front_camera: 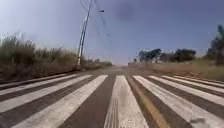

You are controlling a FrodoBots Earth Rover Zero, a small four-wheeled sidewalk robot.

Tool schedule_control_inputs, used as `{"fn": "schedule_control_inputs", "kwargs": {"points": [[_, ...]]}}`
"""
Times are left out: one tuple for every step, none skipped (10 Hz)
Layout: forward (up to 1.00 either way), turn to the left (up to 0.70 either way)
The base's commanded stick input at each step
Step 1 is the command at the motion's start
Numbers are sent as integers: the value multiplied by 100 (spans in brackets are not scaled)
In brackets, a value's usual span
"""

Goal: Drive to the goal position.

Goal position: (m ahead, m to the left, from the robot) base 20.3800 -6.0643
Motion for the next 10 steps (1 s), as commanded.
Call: {"fn": "schedule_control_inputs", "kwargs": {"points": [[100,0],[100,0],[100,0],[100,0],[100,0],[100,0],[100,0],[100,0],[100,0],[100,0]]}}
